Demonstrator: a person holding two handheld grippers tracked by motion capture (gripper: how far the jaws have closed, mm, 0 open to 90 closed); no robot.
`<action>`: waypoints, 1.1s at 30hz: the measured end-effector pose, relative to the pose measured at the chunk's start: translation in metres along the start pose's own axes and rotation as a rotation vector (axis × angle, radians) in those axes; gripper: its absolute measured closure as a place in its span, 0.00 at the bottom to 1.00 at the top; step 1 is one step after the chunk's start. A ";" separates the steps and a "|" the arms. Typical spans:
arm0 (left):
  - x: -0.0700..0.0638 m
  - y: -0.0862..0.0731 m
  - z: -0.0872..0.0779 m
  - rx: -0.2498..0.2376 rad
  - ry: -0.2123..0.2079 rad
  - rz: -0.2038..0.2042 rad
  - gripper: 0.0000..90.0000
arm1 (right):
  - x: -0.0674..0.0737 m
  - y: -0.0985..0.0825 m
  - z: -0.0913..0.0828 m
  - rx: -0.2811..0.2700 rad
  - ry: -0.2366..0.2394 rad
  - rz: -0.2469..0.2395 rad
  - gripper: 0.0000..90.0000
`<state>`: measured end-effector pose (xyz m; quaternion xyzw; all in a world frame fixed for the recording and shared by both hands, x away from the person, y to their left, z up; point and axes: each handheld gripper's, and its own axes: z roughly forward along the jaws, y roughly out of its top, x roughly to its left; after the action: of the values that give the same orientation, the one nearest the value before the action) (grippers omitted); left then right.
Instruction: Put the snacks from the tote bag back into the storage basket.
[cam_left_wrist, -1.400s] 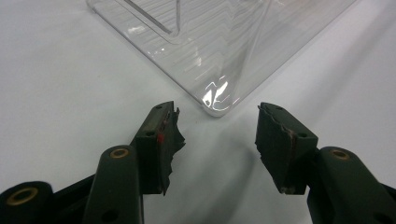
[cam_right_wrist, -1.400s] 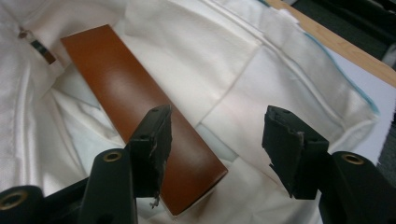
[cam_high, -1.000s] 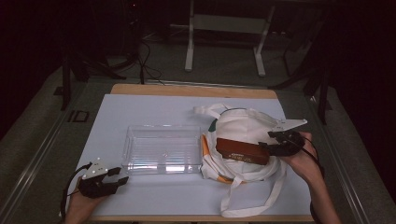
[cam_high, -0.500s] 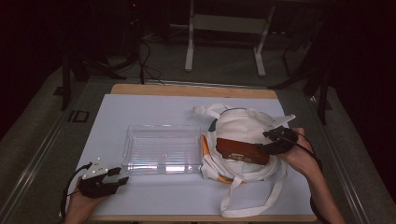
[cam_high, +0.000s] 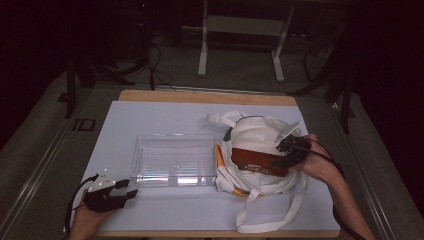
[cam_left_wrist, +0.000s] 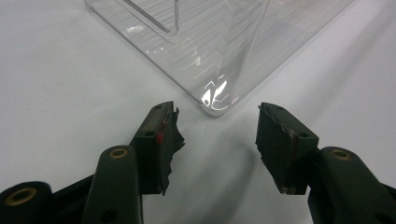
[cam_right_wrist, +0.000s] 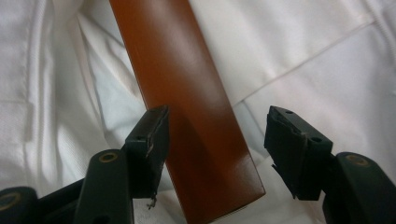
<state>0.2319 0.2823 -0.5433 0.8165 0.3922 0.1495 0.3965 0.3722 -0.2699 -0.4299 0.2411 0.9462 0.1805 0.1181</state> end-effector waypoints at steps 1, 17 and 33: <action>0.000 0.000 0.000 -0.001 0.000 -0.001 0.53 | 0.000 0.001 0.001 0.013 0.002 -0.007 0.43; 0.000 0.000 0.000 0.000 -0.001 -0.001 0.52 | -0.005 0.002 0.012 0.122 0.084 -0.022 0.35; 0.000 0.000 0.000 0.000 -0.004 0.000 0.52 | -0.006 0.005 0.032 0.257 0.124 -0.049 0.34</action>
<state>0.2320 0.2823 -0.5434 0.8168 0.3913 0.1478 0.3973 0.3892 -0.2593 -0.4557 0.2194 0.9726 0.0696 0.0317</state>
